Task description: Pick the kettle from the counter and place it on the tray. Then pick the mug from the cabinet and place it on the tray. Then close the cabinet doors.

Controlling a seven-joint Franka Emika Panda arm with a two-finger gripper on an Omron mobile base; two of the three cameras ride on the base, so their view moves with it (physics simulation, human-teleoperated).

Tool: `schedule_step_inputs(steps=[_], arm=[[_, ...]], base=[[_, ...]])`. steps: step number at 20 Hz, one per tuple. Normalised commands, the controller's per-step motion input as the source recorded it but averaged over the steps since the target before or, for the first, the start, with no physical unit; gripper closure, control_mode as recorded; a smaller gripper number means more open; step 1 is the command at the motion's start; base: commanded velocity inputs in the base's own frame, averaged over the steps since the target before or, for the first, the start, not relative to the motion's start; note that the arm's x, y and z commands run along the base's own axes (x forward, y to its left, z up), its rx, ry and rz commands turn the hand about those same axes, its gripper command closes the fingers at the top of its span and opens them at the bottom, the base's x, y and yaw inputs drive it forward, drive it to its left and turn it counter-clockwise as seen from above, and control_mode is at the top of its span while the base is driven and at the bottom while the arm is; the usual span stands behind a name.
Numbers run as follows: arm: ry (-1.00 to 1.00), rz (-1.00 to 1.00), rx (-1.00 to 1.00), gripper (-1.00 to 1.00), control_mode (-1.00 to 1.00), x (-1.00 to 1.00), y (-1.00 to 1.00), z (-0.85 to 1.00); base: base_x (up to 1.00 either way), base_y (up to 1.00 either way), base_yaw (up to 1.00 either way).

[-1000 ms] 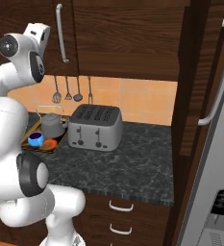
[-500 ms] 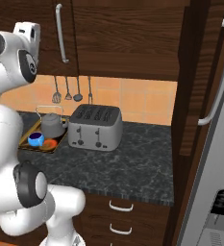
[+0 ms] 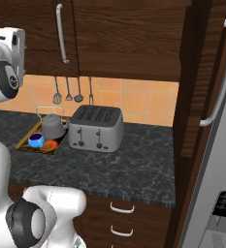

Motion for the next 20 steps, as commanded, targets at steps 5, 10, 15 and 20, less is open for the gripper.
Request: schedule_step_inputs(steps=[5, 10, 15, 20], arm=[[0.00, -0.04, -0.03, -1.00, -1.00, -0.86, -0.15, -0.02], [0.00, -0.04, 0.00, -1.00, -1.00, -0.86, -0.27, -0.06], [0.00, -0.02, 0.00, -1.00, -1.00, -0.74, -0.28, -0.09], [0.00, -0.15, -0.08, -1.00, -1.00, -0.52, -0.33, -0.02]], base=[[0.00, 0.00, 0.00], [0.00, 0.00, 0.00], [0.00, 0.00, 0.00], [0.00, 0.00, 0.00]])
